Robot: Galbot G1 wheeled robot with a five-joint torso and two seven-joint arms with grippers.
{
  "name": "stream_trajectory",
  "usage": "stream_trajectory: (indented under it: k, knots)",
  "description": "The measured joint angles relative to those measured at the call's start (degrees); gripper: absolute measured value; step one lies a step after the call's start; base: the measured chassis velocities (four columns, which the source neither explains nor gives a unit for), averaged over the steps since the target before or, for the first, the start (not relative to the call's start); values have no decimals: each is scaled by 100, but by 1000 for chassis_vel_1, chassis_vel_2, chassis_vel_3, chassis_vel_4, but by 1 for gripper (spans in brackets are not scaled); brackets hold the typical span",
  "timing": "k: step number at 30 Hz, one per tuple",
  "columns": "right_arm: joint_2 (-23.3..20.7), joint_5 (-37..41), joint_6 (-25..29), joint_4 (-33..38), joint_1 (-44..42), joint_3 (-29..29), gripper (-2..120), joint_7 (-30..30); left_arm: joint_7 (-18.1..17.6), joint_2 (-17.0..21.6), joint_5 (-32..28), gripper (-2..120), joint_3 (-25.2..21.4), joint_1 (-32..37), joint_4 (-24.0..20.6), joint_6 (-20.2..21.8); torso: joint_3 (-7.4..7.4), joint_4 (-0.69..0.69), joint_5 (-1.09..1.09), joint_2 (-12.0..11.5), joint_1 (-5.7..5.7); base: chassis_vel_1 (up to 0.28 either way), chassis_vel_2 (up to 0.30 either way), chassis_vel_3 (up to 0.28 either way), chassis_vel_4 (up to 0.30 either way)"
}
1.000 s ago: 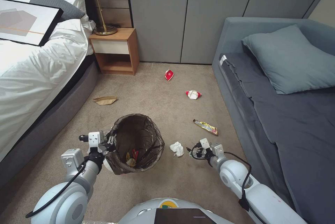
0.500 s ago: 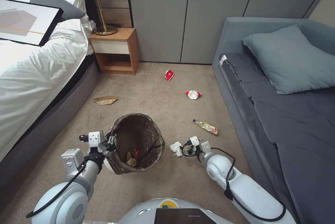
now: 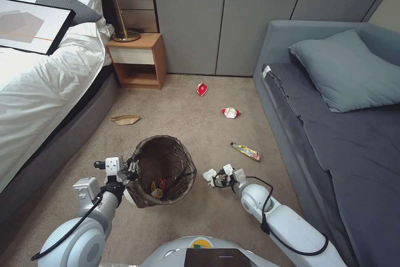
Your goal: Pick up the trash bin, then pick up the garbage from the floor and place it into the trash bin.
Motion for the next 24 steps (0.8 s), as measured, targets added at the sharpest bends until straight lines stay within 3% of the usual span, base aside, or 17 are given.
stream_trajectory:
  k: [24]
  knots:
    - [275, -132, -125, -552, 435, -576, 100, 384, 2, -29, -7, 8, 7, -42, 0, -8, 0, 0, 0, 0, 0, 0, 0, 0, 0]
